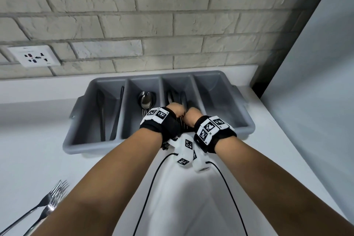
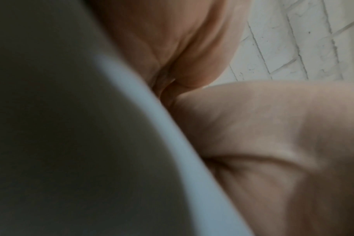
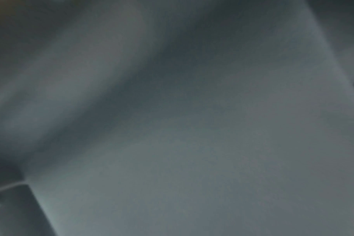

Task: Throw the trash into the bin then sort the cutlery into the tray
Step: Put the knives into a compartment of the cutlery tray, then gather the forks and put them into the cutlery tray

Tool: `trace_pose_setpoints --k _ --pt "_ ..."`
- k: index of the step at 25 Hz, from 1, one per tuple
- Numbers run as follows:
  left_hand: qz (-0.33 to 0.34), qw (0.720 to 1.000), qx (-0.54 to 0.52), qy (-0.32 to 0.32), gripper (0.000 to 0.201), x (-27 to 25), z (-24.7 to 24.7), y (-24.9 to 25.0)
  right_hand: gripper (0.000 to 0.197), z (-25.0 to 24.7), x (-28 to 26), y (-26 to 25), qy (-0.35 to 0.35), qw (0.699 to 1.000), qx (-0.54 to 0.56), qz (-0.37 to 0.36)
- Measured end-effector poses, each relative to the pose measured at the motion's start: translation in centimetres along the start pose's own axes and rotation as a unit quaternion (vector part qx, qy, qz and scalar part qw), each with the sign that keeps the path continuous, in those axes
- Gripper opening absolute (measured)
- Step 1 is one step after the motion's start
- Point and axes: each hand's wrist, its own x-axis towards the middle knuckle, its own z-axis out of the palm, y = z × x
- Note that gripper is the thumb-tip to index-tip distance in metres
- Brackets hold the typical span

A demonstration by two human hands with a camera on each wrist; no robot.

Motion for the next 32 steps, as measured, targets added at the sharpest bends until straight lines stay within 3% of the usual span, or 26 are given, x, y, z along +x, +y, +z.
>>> trace_pose_setpoints --k 2,4,7,10,12,15,20,24,28,30,32 --pt "0.012 0.999 -0.043 0.008 0.040 0.2 -0.2 -0.4 0.033 0.0 -0.3 0.1 0.027 0.998 0.064 0.007" --pt "-0.004 0.986 -0.164 -0.016 0.039 -0.2 -0.4 -1.0 0.036 0.0 -0.8 0.3 0.047 0.993 0.112 -0.008" --pt "0.052 0.977 -0.201 0.037 0.040 -2.2 -1.7 -1.9 0.040 -0.3 -2.4 0.6 0.077 0.986 0.136 -0.060" --pt "0.063 0.977 -0.189 0.078 0.033 -6.6 -3.9 -2.8 0.044 -0.5 -4.5 0.5 0.083 0.978 0.153 -0.119" --pt "0.071 0.979 -0.164 0.095 0.018 -9.4 -5.7 -4.2 0.043 0.0 -6.3 -0.3 0.106 0.964 0.184 -0.161" --pt "0.040 0.981 -0.122 0.143 0.006 -13.4 -8.2 -8.4 0.037 2.1 -9.6 -2.0 0.132 0.940 0.169 -0.266" --pt "-0.039 0.981 -0.050 0.182 0.027 -17.2 -10.6 -16.1 0.031 7.0 -13.8 -4.7 0.098 0.908 0.121 -0.389" --pt "-0.120 0.969 0.107 0.190 0.047 -18.1 -11.5 -22.6 0.034 11.9 -14.2 -6.3 -0.021 0.937 0.053 -0.346" --pt "-0.201 0.941 0.256 0.090 0.051 -18.9 -11.6 -28.5 0.049 16.4 -15.0 -7.5 -0.134 0.959 -0.072 -0.239" --pt "-0.238 0.933 0.265 0.048 0.069 -19.1 -11.2 -30.9 0.057 17.9 -15.8 -8.0 -0.135 0.962 -0.096 -0.215" --pt "-0.245 0.936 0.246 0.052 0.070 -19.3 -10.8 -32.2 0.073 19.5 -16.6 -8.9 -0.108 0.971 -0.099 -0.188"
